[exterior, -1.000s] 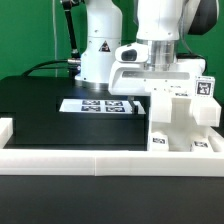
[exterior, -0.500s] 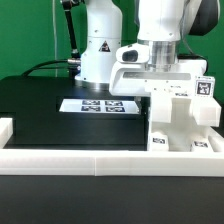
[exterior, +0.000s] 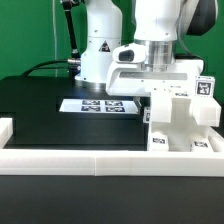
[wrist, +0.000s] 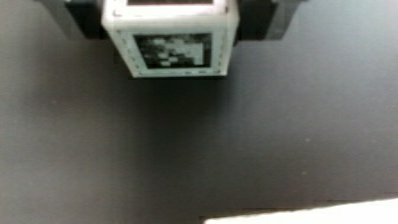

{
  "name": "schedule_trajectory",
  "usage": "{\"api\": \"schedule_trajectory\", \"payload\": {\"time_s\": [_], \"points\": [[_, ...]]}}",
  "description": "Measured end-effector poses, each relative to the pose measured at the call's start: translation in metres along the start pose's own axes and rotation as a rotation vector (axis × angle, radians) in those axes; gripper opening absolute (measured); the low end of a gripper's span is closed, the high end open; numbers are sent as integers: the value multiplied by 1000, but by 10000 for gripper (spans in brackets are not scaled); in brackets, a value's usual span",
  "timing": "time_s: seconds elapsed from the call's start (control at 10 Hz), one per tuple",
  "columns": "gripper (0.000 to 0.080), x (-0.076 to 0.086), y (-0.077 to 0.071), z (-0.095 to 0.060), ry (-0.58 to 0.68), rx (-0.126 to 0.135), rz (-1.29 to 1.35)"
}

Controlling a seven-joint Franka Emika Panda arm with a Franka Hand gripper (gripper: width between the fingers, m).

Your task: Assemble chair

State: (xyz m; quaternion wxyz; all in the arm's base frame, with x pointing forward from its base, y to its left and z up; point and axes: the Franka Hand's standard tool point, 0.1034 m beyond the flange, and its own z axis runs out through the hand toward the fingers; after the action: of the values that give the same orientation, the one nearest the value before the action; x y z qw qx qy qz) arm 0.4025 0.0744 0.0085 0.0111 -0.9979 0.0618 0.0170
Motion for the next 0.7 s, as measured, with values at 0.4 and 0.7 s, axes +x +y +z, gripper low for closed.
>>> {"api": "schedule_trajectory", "payload": {"time_s": [0.4,0.7], "points": [[287,-8,26,-20,-18,21,70],[288,-10,19,-50,-41,65,87]]}}
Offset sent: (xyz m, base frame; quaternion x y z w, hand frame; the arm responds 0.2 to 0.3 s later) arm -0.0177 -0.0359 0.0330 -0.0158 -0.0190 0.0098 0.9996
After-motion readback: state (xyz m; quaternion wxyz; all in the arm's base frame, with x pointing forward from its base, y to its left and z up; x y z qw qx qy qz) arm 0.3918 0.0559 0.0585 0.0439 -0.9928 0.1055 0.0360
